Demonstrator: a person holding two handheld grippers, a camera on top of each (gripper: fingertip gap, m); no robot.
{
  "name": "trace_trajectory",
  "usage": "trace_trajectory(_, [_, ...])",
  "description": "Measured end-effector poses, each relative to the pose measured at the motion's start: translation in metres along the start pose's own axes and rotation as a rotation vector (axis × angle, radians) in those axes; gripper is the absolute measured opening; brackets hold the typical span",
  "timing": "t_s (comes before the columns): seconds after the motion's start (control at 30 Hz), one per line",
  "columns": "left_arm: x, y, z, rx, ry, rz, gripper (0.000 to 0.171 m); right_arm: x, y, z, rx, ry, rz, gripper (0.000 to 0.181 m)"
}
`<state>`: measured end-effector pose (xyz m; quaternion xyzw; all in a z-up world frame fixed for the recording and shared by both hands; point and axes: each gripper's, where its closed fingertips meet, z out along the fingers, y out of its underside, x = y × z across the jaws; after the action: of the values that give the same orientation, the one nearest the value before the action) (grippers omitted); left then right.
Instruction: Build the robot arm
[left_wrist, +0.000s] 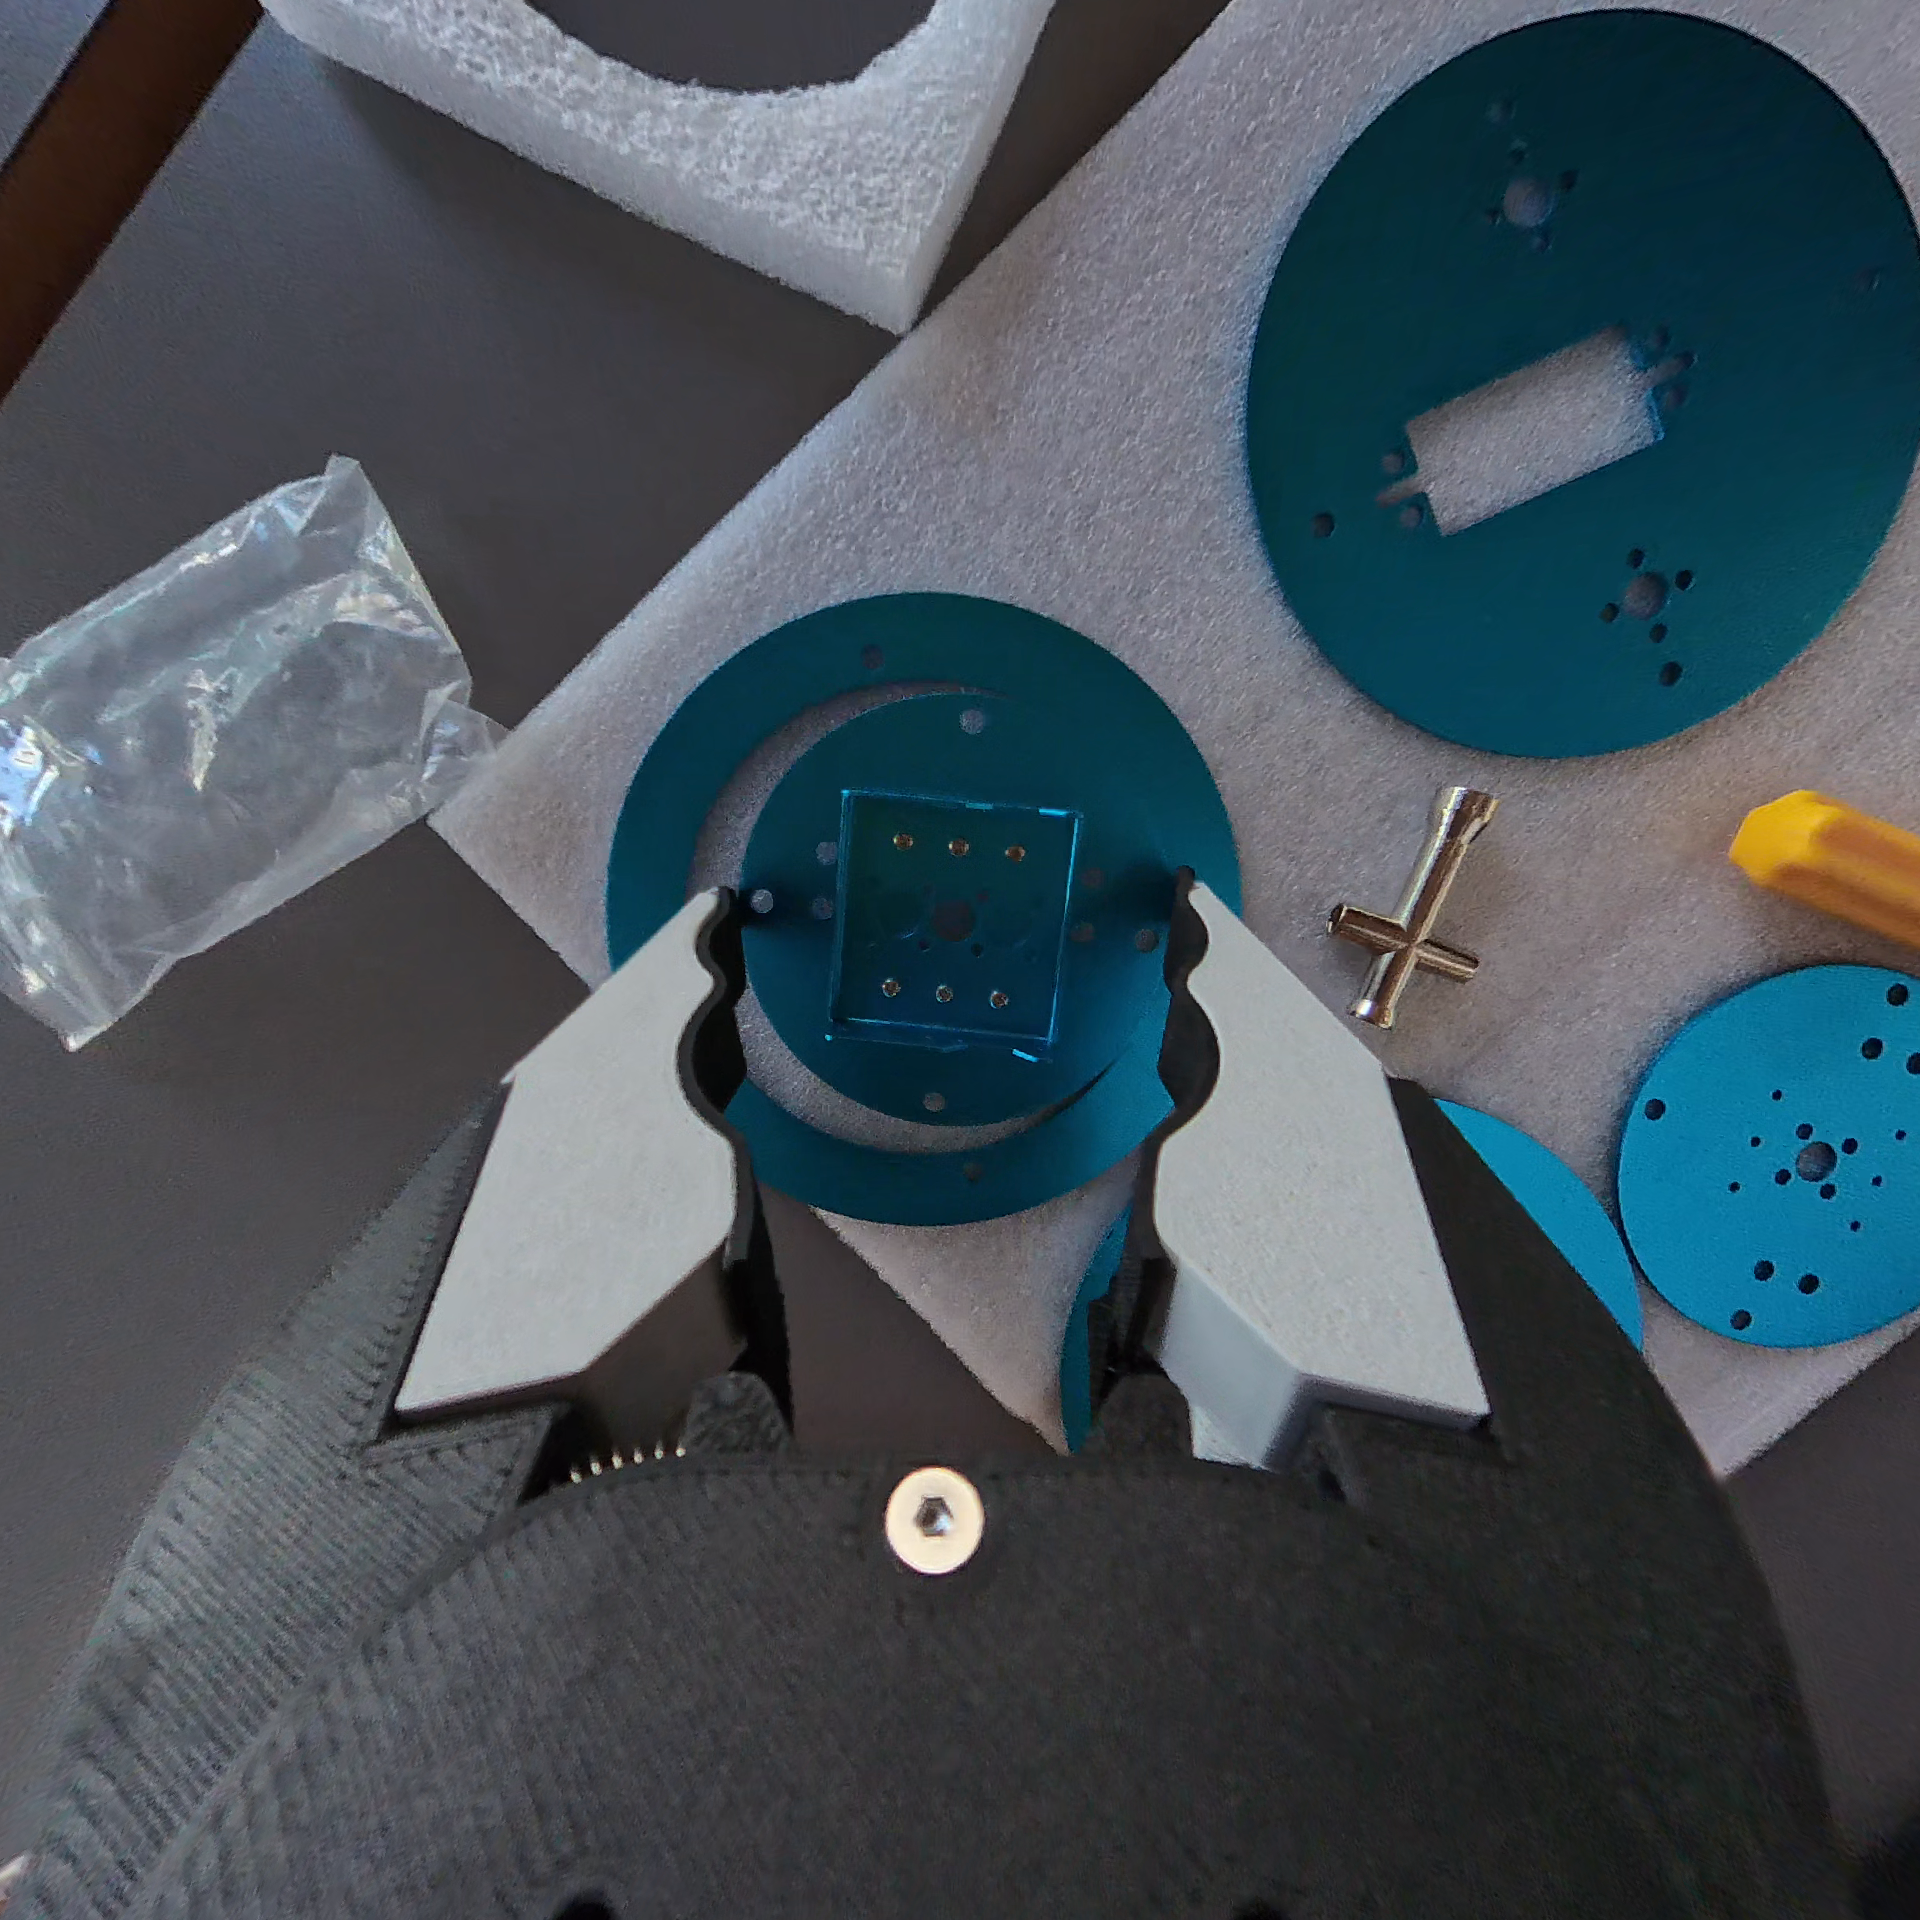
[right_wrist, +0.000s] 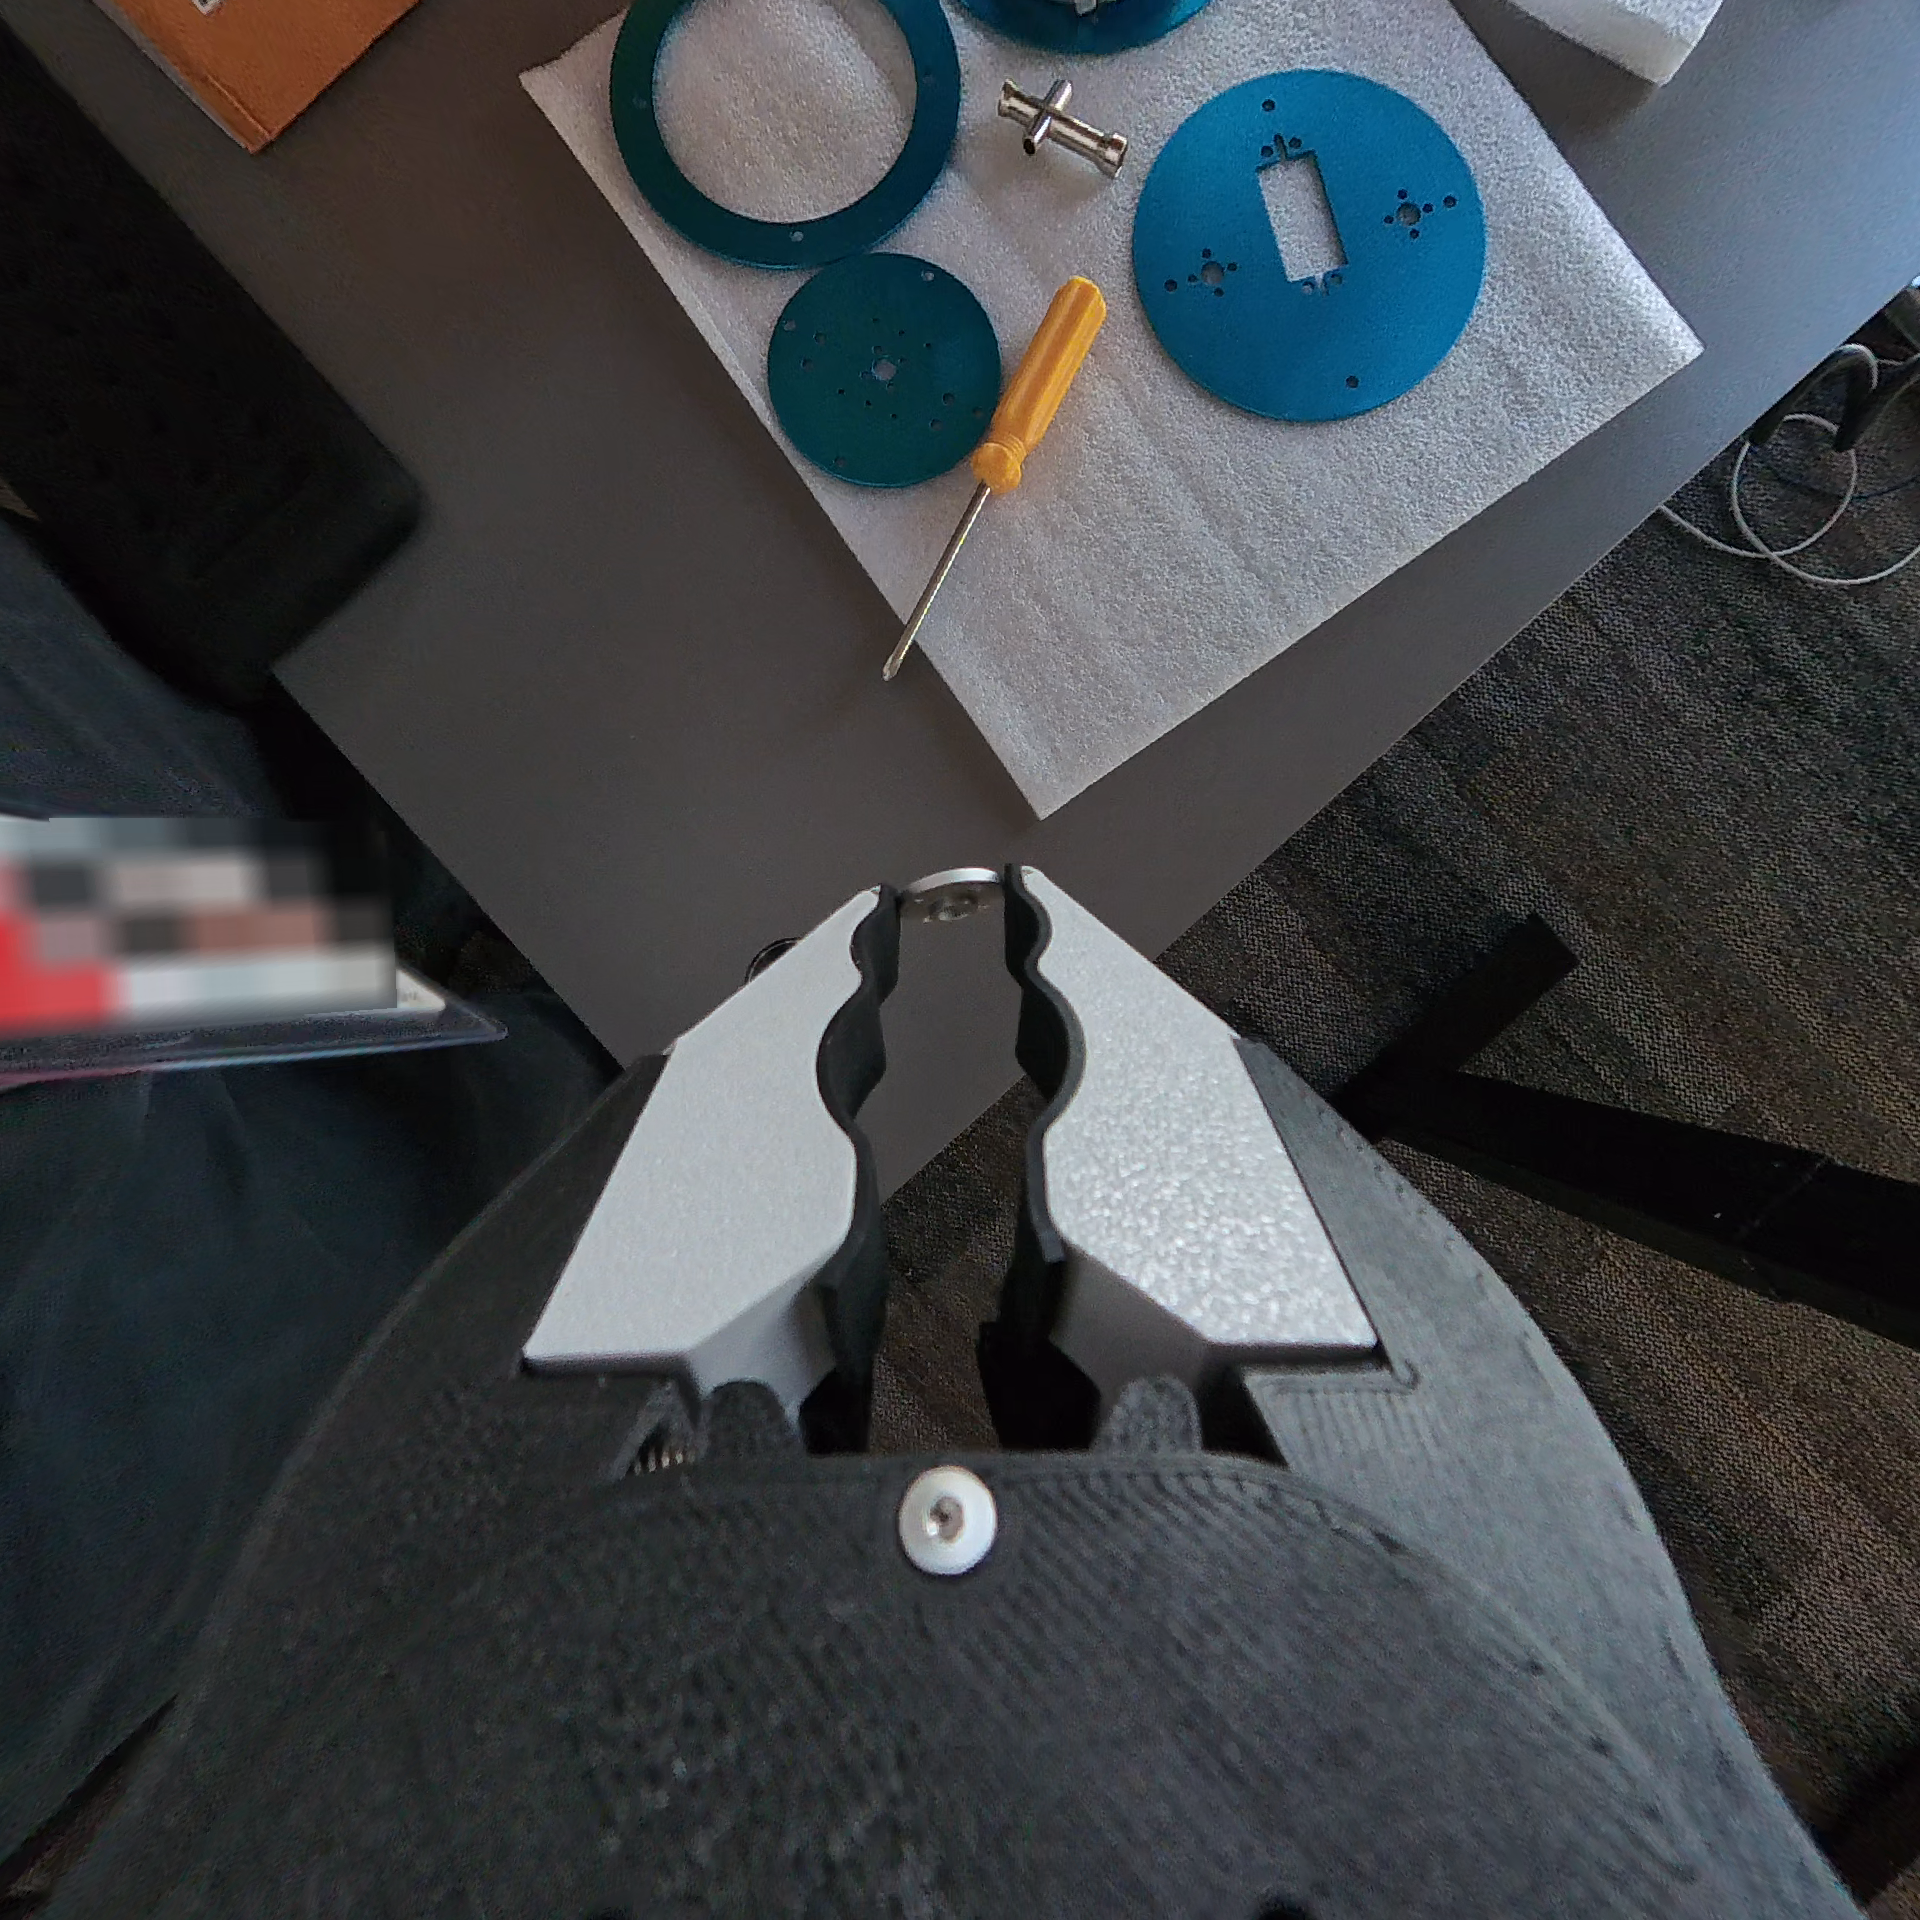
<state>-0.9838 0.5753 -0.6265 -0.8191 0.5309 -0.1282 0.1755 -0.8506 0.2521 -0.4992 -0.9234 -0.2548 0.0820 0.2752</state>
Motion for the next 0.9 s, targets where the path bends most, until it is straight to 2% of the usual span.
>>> trace_trajectory(0.43, [-0.002,0.001,0.0,-0.006,0.006,-0.004,0.081,0.0,-0.002,0.011,-0.018,-0.023,-0.013,0.02])
trace_trajectory(0.57, [-0.001,-0.005,-0.005,0.027,0.038,-0.061,0.084,0.008,-0.009,0.028,0.004,-0.053,0.047,0.02])
trace_trajectory(0.67, [0.001,-0.021,-0.027,0.134,0.073,-0.199,0.082,0.03,-0.023,0.061,0.01,-0.09,0.166,0.02])
trace_trajectory(0.73, [0.013,-0.03,-0.05,0.204,0.104,-0.229,0.076,0.044,-0.032,0.085,-0.01,-0.123,0.187,0.02])
trace_trajectory(0.9, [0.05,-0.021,-0.115,0.302,0.075,-0.187,0.076,0.062,-0.041,0.123,-0.126,-0.155,0.066,0.02])
